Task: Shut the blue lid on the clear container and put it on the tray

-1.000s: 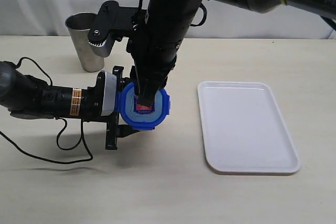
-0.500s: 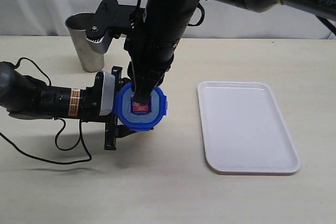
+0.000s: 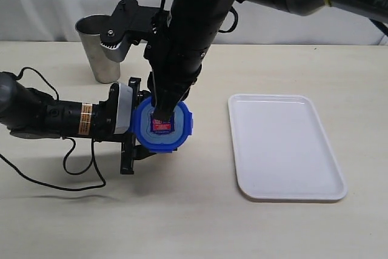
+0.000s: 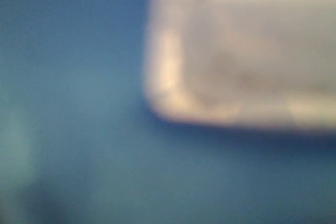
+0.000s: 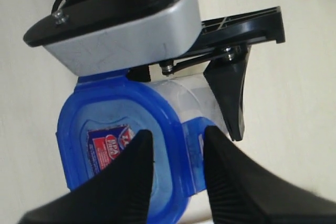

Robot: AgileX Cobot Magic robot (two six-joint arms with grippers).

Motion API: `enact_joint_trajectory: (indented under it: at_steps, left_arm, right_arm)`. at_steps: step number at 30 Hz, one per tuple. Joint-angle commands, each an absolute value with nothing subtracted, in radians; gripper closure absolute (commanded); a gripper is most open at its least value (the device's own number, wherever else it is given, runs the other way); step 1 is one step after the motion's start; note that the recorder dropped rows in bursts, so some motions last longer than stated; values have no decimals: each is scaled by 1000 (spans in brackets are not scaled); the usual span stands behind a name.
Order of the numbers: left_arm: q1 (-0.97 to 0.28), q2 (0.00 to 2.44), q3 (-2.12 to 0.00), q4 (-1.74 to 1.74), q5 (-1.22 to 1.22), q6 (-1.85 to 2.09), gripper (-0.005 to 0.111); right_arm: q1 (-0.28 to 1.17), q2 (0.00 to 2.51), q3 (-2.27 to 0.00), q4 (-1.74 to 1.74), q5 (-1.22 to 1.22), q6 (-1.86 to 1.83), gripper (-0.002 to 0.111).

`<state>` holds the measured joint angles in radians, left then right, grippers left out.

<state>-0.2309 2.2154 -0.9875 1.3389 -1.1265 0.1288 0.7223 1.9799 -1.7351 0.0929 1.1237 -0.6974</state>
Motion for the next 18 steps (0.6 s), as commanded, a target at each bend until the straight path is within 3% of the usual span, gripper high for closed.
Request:
enact_joint_trajectory:
  at_steps: [1,8,13,18]
  left_arm:
    - [-233,2205,-991,1264,-1221,25,107]
    - [-233,2205,-991,1261,-1221,25,107]
    - [-233,2205,-991,1259,-1221,25,107]
    - [-231,2205,-991,1251,-1221,25,107]
  right_arm:
    - [724,2052,-1680,148,1221,-695,79]
    - [724,2103,-1680,141,1221,-711,79]
    - [724,2103,-1644,169,1221,-720,93]
    - [722,2103,-1608,166,1221,-701,93]
